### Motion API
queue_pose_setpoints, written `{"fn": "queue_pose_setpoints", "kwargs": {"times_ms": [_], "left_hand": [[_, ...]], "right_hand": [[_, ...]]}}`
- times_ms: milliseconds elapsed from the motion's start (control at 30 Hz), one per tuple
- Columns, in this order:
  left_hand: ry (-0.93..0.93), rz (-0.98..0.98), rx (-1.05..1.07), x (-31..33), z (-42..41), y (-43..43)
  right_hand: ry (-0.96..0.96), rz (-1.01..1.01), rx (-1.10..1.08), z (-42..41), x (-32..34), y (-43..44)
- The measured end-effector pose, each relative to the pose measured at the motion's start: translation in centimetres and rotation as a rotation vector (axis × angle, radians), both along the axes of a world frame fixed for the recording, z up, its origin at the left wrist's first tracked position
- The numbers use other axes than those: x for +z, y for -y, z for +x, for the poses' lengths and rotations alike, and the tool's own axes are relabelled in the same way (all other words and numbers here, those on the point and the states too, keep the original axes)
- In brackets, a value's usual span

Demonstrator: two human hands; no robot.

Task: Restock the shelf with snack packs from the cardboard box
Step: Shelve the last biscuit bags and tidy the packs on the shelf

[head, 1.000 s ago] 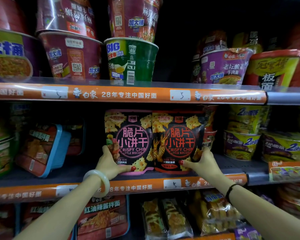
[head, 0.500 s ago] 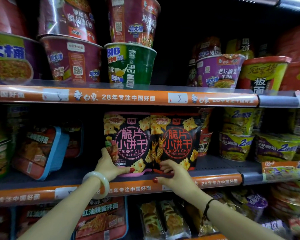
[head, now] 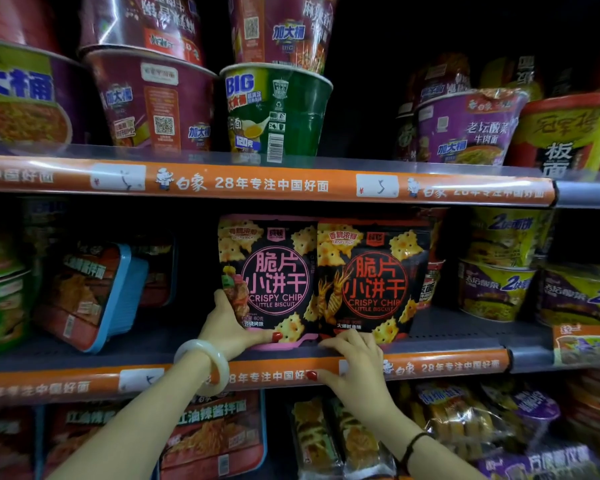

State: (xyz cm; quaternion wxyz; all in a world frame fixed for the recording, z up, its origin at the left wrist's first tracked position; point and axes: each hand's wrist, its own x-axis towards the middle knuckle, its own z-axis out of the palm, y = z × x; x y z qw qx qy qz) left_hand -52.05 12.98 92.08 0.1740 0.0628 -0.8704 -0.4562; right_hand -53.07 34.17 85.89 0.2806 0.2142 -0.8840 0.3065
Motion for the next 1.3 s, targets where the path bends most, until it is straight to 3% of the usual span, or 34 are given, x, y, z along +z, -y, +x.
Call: {"fn": "queue_pose_setpoints", "kwargs": {"times_ms": [367,500,700,1133,1300], "left_hand": [[-0.138,0.022,0.030,-0.8,0.0,-1.0],[-0.117,-0.068,0.051,-1.1,0.2,-1.7],[-0.105,0.000,0.044,-0.6,-1.2,-0.5],[-0.104,-0.061,0.068,-1.2,-0.5,-0.6],[-0.076,-0.194,0.125,-0.7,0.9,-0.3]], "right_hand": [[0.009,-0.001,0.002,-0.2,0.0,0.0],[0.017,-0.005,0.015,-0.3,-0.1,-0.2],[0.020,0.002,0.026,-0.3,-0.1,-0.3],[0.081,-0.002,0.028,0.0,0.5,-0.4],[0.197,-0.130,0.082,0.5,1.7,-0.9]]}}
